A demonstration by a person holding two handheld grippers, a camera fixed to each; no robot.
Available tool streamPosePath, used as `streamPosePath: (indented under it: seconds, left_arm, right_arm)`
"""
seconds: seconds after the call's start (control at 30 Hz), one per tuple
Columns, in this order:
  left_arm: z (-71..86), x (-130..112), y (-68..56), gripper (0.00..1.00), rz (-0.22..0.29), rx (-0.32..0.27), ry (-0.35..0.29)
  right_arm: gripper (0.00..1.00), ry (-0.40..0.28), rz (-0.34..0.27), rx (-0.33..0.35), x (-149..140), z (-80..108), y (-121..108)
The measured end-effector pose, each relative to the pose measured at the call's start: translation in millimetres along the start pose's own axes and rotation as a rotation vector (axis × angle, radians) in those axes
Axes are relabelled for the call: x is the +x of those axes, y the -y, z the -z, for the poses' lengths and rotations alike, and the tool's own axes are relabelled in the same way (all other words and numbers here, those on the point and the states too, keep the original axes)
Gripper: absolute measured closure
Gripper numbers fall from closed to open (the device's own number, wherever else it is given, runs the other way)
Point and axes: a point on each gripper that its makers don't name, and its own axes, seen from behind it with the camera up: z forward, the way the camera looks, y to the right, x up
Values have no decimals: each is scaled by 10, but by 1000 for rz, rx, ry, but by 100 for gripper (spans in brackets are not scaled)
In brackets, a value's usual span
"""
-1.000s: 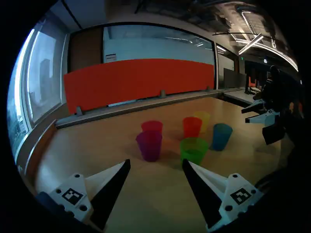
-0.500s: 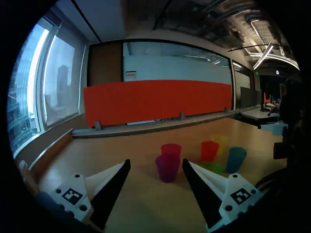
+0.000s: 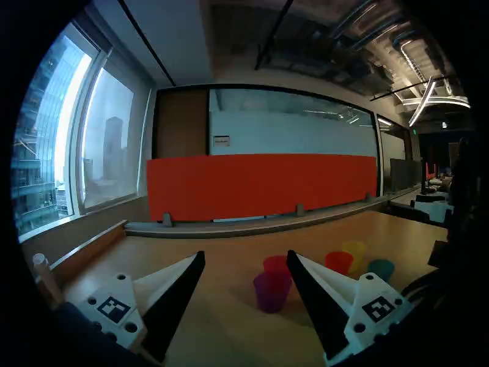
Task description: Pour water
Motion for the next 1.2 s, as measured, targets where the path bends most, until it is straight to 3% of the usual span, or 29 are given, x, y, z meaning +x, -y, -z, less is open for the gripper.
streamPosePath:
  seconds: [0.17, 0.47, 1.2]
  left_arm:
    - [-22, 77, -7, 1, -10, 16, -35]
    - [4, 51, 30, 1, -9, 54, -80]
    - [-49, -300, 35, 1, -41, 115, -64]
  right_arm:
    - [0, -36, -39, -63, 40, 7, -137]
    - [1, -37, -76, -120, -58, 74, -278]
    - [1, -52, -7, -146, -107, 188, -287]
